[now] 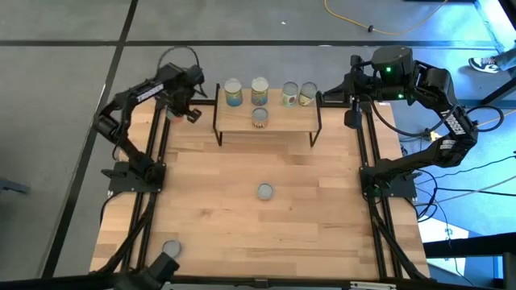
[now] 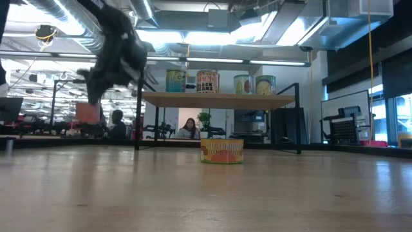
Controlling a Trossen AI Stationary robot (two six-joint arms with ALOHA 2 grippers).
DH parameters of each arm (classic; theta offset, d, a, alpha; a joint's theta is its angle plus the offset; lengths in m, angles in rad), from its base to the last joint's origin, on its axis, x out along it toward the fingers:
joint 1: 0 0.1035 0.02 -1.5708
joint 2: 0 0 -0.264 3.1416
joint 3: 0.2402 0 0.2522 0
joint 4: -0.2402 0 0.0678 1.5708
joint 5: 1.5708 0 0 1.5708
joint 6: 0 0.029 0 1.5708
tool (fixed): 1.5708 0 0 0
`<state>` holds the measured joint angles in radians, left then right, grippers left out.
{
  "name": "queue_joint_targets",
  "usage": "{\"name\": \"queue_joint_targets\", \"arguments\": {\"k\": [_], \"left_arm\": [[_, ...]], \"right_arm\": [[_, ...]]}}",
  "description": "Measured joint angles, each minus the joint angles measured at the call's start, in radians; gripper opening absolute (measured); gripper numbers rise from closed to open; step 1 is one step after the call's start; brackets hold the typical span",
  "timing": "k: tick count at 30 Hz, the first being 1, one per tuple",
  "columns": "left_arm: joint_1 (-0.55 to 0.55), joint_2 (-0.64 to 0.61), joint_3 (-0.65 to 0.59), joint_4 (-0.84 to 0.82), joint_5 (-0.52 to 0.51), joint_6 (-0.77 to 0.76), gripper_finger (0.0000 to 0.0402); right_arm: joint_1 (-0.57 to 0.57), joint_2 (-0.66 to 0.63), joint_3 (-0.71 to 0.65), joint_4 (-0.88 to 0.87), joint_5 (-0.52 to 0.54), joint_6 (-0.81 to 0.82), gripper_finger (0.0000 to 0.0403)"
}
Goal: Pick and place cans onto a shelf
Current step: Put the canned tomato sauce on the shelf
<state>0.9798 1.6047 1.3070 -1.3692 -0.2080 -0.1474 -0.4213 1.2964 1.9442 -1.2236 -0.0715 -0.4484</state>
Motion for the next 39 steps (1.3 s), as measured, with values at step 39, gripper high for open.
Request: {"name": "queue_joint_targets", "arguments": {"k": [39], "left_arm": [[-0.682, 0.111, 0.678, -0.101, -0.020, 0.158, 0.0003]], "right_arm": [[0.000, 0.000, 0.000, 0.000, 0.000, 0.002, 0.0005]]}}
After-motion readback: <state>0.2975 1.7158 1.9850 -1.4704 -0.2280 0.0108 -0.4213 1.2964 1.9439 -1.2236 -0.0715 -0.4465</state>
